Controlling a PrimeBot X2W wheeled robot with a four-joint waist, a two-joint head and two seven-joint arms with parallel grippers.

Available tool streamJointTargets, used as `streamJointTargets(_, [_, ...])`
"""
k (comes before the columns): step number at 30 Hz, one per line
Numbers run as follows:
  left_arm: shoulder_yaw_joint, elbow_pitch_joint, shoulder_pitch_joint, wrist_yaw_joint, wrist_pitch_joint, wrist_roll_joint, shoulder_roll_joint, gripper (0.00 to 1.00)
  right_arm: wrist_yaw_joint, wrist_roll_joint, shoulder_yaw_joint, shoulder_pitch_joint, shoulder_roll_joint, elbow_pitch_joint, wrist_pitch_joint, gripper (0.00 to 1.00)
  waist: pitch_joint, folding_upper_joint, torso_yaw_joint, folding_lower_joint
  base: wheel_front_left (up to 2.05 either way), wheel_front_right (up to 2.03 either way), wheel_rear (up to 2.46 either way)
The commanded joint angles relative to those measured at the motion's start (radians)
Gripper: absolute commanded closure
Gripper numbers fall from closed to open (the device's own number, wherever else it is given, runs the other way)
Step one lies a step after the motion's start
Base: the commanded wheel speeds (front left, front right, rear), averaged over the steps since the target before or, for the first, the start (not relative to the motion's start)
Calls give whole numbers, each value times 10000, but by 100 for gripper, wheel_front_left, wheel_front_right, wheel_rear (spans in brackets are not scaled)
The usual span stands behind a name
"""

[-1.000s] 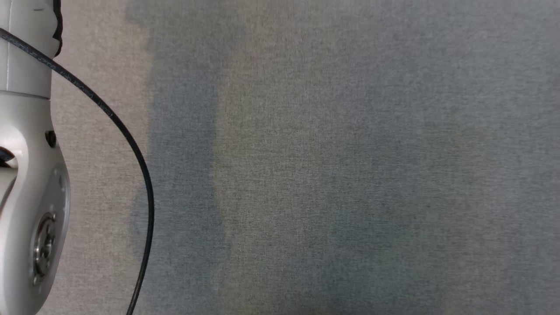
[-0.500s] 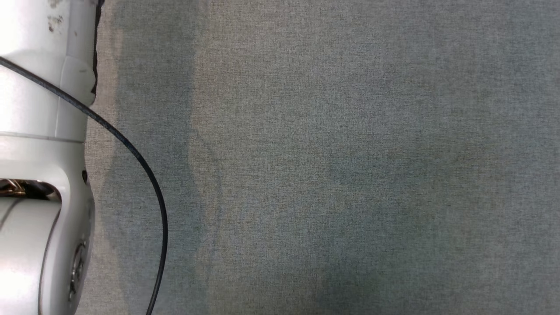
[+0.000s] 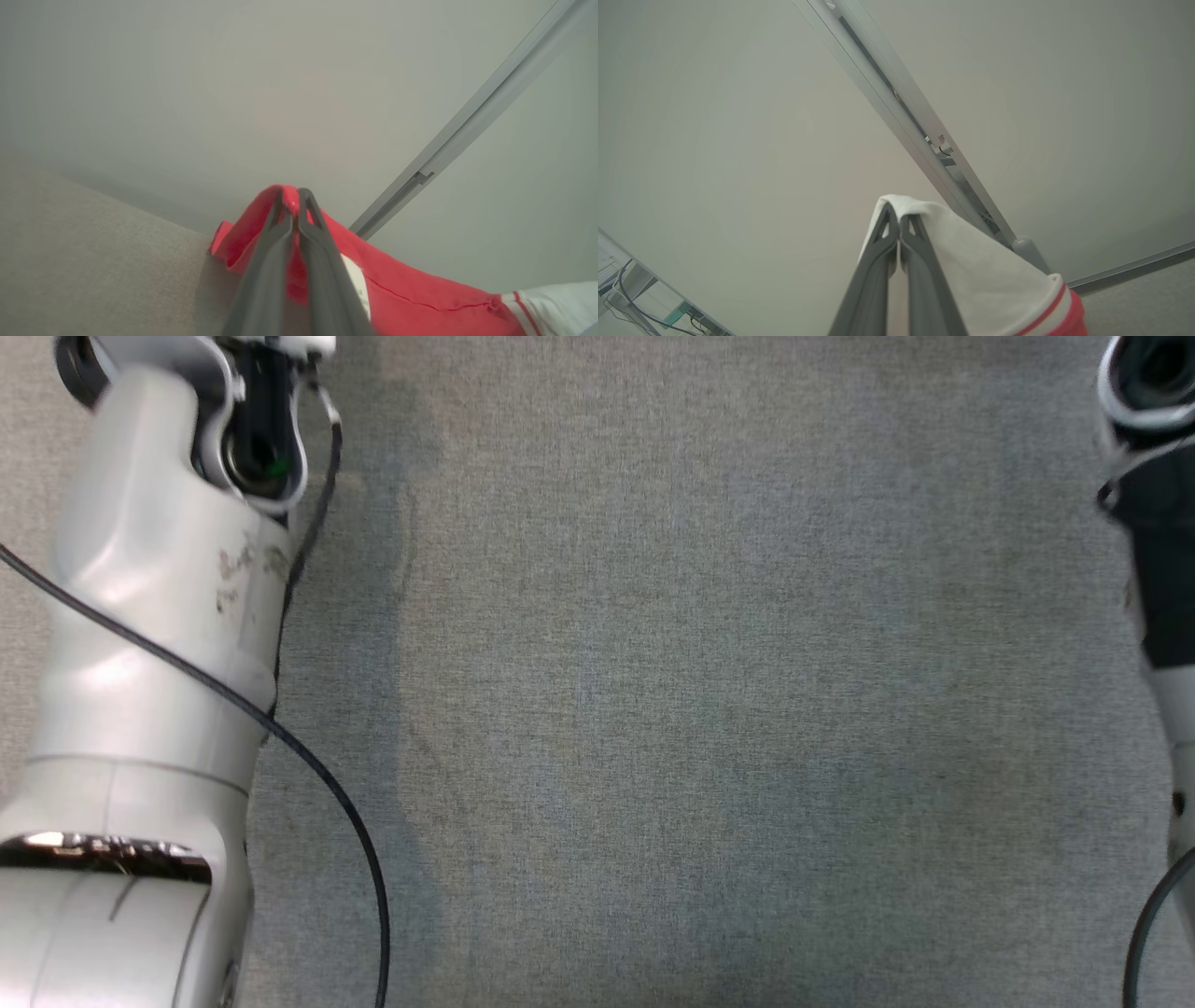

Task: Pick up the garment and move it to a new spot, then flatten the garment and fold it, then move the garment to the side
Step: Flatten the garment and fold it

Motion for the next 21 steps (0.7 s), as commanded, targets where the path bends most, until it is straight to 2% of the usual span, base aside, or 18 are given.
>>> streamJointTargets(1, [-35, 91, 290, -10, -10, -103, 39, 100, 7, 157, 205, 339, -71, 83, -30, 100, -303, 0, -24, -1, 0, 0, 0])
streamJointTargets(8, [-134, 481, 1880, -10, -11, -530, 44, 100, 7, 1580, 1083, 1968, -32, 578, -30, 100, -1395, 0, -175, -1, 0, 0, 0])
streamJointTargets(12, [-637, 578, 2934, -9, -11, -1034, 56, 100, 7, 2243, 1732, 2877, -81, 984, -10, 100, -2116, 0, -271, -1, 0, 0, 0])
streamJointTargets(21, [-872, 719, 4759, -9, -11, -2080, 46, 100, 7, 3752, 2065, 4597, -34, 1665, 302, 100, -3490, 0, -379, -1, 0, 0, 0])
